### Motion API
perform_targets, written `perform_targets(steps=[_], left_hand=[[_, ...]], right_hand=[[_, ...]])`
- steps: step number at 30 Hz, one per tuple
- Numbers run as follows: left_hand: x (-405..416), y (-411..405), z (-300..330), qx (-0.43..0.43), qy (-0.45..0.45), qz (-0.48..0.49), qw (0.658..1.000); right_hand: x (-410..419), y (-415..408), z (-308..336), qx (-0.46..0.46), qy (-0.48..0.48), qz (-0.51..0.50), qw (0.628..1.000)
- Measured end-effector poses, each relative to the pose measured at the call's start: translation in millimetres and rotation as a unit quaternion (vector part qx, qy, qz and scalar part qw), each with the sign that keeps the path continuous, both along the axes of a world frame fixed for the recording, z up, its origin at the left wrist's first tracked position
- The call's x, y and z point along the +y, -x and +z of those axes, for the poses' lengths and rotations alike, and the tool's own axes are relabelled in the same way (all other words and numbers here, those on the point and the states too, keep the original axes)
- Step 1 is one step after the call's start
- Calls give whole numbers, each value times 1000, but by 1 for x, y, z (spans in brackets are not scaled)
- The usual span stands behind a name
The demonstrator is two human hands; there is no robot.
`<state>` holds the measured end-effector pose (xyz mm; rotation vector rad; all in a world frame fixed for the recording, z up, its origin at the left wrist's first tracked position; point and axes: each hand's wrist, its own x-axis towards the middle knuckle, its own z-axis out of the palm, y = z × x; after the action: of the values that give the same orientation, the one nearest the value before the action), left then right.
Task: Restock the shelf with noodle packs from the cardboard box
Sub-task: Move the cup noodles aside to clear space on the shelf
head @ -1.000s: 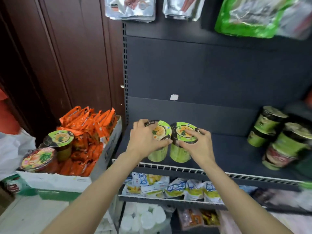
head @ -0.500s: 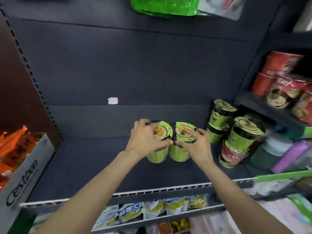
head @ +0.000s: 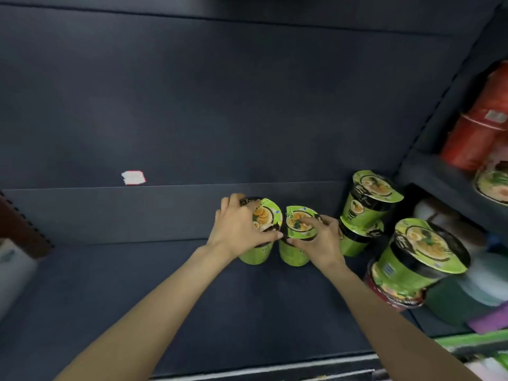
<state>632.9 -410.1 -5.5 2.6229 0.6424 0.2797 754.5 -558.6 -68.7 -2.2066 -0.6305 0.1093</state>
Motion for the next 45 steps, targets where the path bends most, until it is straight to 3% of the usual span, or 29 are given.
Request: perform_targets(steps=[13,29,33,35,39,43,45], left_hand=[[-32,-31,-14,22,22,40,999],[-51,-43,-5,15,30,36,999],[-53,-47,3,-2,38,33,999],[-57,-51,10,-22,47,29,998],[-59,-60,27,-65,79,-1,995],[-50,-67,32,-115,158,30,980],[-46,-70,27,-82,182,55,978]], right_hand=[[-28,-46,-35,40,73,106,991],[-29,-58,-25,-20,188,69,980],[-33,-41,-1,84,33,214,973],[-32,-32,12,124,-44,241,962],[-24,-34,26,126,-156,178,963],[-26,-46,25,115,-182,118,969],[-29,-49,22,112,-179,91,973]])
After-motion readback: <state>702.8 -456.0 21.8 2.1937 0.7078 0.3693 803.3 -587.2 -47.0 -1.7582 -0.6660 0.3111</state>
